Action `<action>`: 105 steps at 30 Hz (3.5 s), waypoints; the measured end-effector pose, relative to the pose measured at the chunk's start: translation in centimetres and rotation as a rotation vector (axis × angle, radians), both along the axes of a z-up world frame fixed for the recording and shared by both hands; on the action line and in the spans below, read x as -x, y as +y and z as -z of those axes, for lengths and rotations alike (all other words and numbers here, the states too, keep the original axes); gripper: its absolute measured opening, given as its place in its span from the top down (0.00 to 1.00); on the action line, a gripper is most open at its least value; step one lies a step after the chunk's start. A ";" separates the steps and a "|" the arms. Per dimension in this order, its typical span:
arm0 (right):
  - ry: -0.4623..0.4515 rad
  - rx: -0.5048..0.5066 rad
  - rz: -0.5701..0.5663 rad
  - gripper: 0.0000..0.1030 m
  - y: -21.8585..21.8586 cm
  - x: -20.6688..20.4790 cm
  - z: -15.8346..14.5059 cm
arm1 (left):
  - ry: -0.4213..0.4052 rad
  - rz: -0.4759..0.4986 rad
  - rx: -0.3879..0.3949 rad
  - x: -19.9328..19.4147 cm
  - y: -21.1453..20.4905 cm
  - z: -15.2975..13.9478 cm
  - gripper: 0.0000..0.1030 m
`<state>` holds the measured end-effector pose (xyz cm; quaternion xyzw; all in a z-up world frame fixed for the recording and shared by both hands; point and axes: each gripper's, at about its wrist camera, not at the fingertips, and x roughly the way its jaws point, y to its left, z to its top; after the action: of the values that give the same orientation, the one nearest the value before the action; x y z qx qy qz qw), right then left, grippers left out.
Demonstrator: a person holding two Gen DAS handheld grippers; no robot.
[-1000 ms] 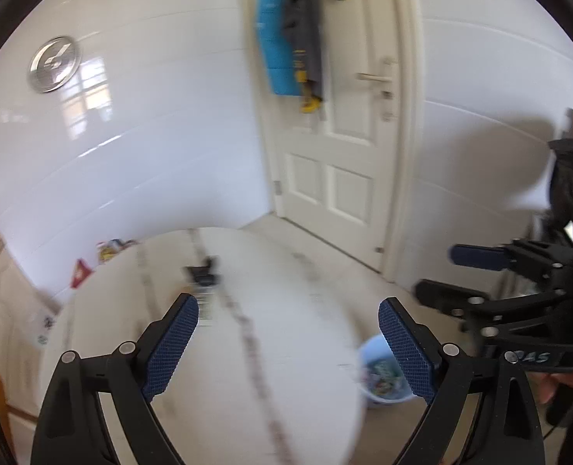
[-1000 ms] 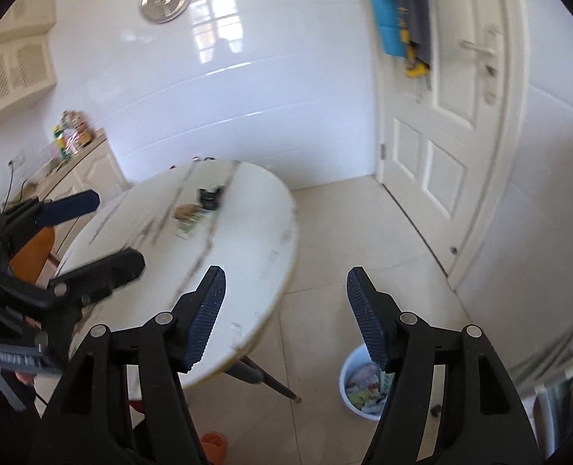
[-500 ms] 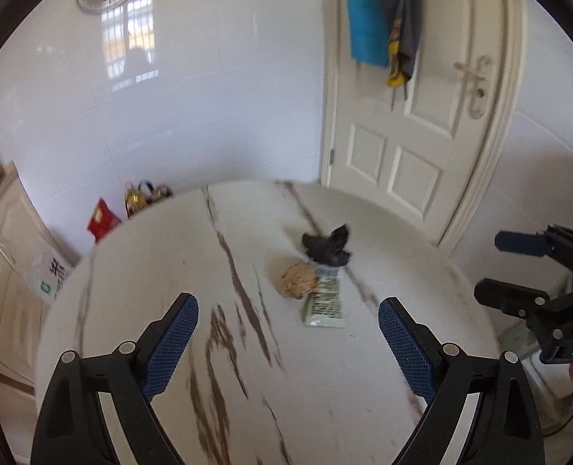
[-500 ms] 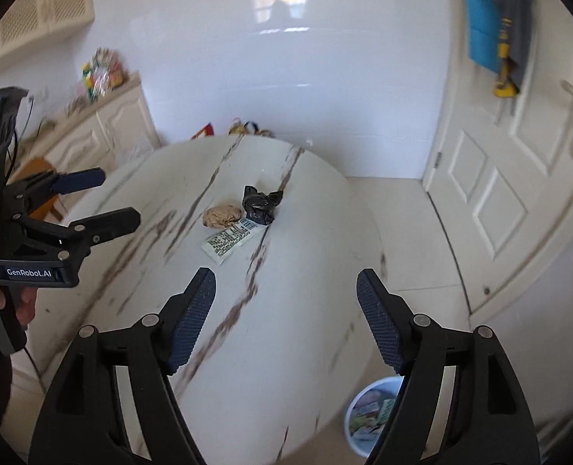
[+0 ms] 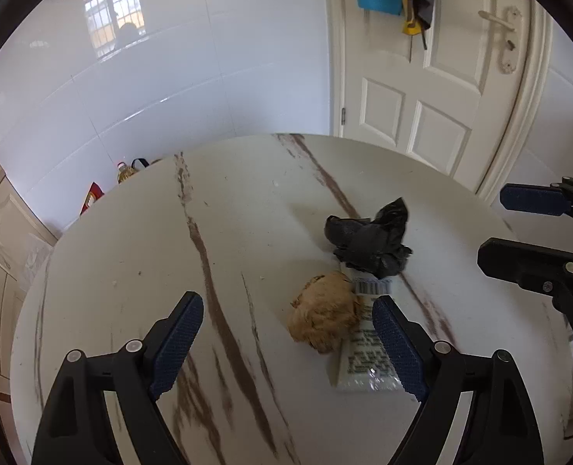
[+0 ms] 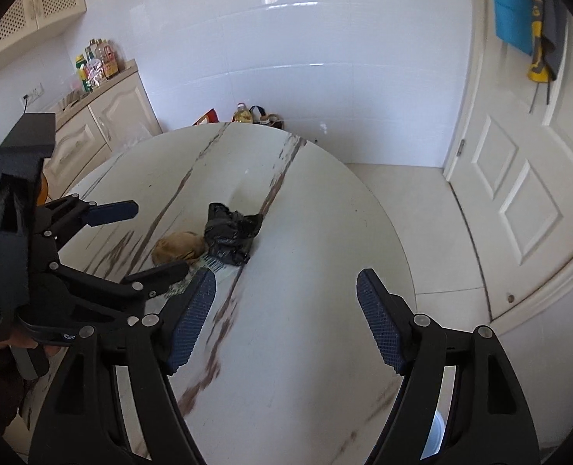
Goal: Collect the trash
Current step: 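Grasp the last paper ball with the left gripper while the right gripper grasps the black bag, then carry the paper ball and black bag to the bucket and open both grippers, then move the left tool back over the table toward the white barcode packet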
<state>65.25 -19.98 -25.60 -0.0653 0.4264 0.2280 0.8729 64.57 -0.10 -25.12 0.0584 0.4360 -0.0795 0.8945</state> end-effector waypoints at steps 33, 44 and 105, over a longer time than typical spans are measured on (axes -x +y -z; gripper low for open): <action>-0.069 -0.015 -0.045 0.69 2.4 4.7 -3.6 | -0.077 0.061 0.071 11.2 1.2 -8.8 0.68; -0.133 -0.058 0.055 0.68 -6.3 15.0 -8.2 | -0.144 0.186 0.058 20.5 -7.3 -13.3 0.68; -0.127 -0.104 0.317 0.35 -16.3 19.2 -7.0 | -0.131 0.224 -0.024 20.4 -14.3 -10.8 0.15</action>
<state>46.07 -36.28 -18.58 0.0337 0.3630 0.1047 0.9253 44.19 -14.35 -14.33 0.1223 0.3683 -0.1696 0.9059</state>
